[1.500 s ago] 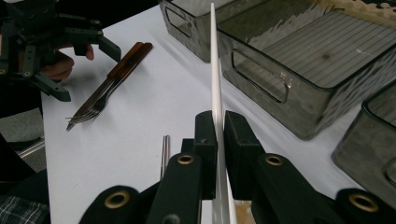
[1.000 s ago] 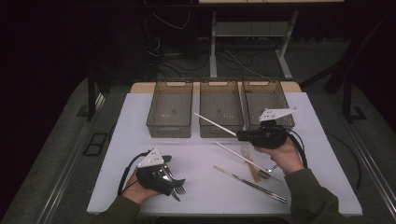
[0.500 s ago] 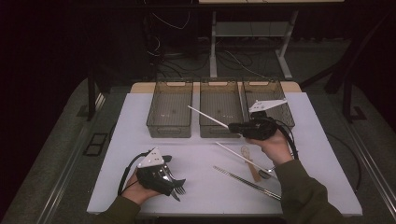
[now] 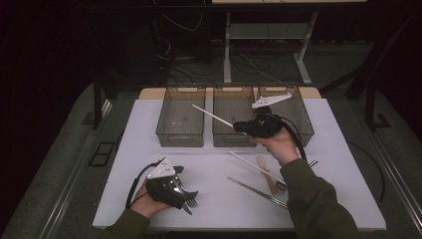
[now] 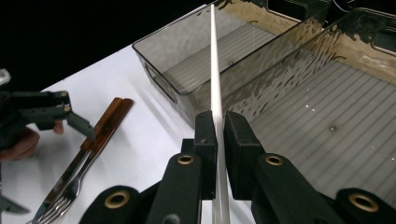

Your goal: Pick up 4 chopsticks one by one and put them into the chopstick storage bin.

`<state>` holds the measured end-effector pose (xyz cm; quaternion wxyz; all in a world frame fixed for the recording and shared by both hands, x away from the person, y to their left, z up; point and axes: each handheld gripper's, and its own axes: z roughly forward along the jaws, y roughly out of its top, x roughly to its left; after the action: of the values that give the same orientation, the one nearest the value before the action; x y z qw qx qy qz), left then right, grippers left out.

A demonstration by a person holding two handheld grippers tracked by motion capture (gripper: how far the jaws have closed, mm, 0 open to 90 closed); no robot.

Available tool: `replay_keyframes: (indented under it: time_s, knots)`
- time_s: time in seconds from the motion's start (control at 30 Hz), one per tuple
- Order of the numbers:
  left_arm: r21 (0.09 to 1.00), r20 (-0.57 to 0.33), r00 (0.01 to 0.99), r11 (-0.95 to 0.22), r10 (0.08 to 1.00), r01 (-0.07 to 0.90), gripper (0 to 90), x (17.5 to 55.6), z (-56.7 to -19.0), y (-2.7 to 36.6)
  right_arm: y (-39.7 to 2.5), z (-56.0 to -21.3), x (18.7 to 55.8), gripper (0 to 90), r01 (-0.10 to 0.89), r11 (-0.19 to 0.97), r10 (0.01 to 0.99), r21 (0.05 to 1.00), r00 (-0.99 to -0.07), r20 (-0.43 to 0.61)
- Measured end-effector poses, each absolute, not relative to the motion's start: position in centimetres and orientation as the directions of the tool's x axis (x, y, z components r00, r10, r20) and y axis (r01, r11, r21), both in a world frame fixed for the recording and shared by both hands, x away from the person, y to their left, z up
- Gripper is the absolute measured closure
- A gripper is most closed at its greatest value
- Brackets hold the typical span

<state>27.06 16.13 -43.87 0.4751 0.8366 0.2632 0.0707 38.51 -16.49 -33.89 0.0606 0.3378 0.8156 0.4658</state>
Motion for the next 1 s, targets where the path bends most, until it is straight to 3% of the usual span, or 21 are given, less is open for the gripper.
replay_keyframes:
  time_s: [0.33, 1.0]
  knots:
    - [0.835, -0.133, 0.856, -0.409, 0.499, 0.368, 0.0, 27.1, -43.8, 16.1, -13.5, -33.2, 40.4, 84.7, 0.536, 0.341, 0.677, 0.772, -0.71, 0.194]
    - [0.836, -0.121, 0.866, -0.421, 0.485, 0.353, 0.0, 27.1, -43.8, 16.0, -8.0, -33.9, 44.1, 84.6, 0.541, 0.374, 0.683, 0.753, -0.71, 0.171]
